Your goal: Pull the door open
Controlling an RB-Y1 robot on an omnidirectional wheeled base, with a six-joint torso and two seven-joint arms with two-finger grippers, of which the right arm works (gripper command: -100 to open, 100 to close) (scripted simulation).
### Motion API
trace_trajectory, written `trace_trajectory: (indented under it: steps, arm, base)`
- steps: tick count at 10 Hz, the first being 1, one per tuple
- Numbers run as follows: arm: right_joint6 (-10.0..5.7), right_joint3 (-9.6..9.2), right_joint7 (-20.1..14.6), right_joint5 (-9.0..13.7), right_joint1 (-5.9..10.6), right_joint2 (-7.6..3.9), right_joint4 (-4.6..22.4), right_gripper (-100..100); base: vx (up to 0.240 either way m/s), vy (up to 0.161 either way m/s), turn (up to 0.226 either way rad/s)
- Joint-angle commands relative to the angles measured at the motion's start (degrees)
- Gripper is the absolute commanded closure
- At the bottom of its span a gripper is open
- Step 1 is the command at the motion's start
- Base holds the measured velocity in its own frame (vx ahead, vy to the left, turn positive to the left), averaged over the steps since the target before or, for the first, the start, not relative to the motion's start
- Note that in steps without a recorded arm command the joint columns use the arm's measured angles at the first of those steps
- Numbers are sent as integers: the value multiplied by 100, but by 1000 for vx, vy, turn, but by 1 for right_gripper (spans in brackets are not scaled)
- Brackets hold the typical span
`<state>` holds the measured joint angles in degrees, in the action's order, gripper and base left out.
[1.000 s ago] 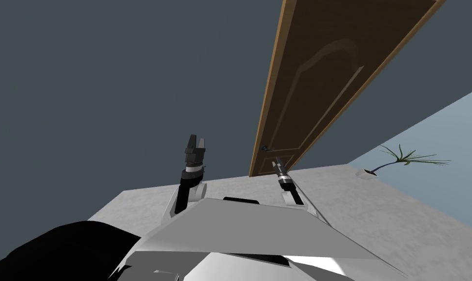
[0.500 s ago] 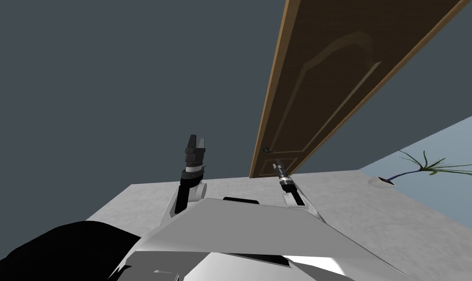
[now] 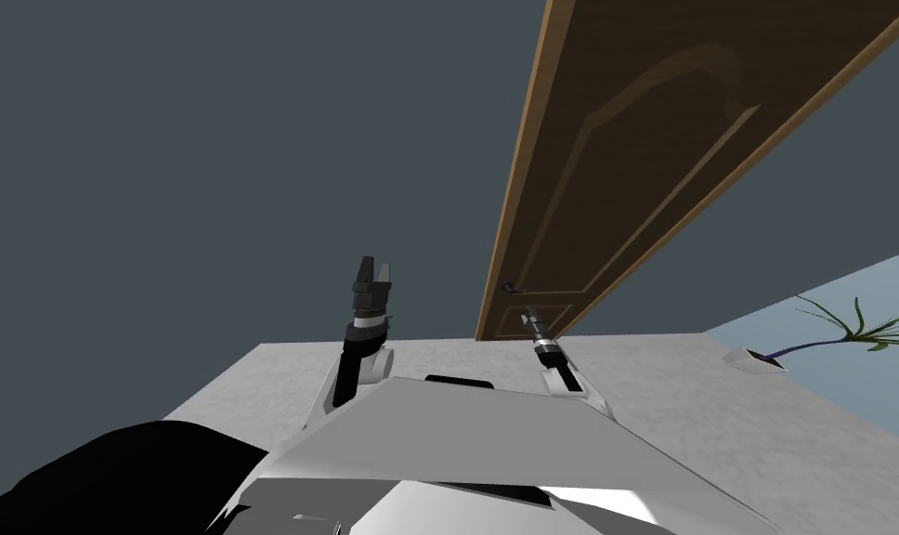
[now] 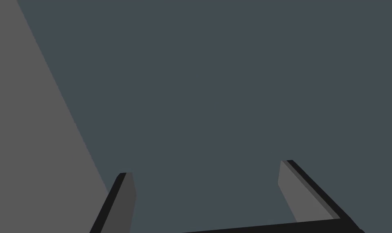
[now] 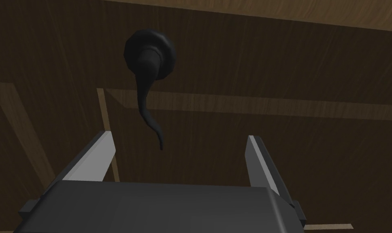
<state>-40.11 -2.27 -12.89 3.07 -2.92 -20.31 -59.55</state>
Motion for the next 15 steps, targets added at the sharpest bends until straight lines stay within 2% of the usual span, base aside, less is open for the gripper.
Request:
trace_trajectory:
  steps: [1, 4, 5, 8, 9, 10, 15]
  arm:
    - [-55, -16, -49, 7, 73, -65, 249, -100]
    - [-132, -52, -136, 18, 232, -191, 734, -100]
    - [-132, -52, -136, 18, 232, -191, 749, -100]
    - [-192, -80, -202, 27, 354, -287, 1133, -100]
    - [-200, -84, -212, 28, 372, -301, 1189, -100]
    - [-155, -78, -203, 28, 340, -291, 1080, -100]
    - [-407, 212, -268, 184, 276, -448, 1461, -100]
  base:
    - [12, -52, 82]
    - [40, -82, 131]
    - [18, -59, 32]
    - [16, -44, 81]
    - [18, -62, 64]
    - [8, -26, 10]
    - [186, 11, 153]
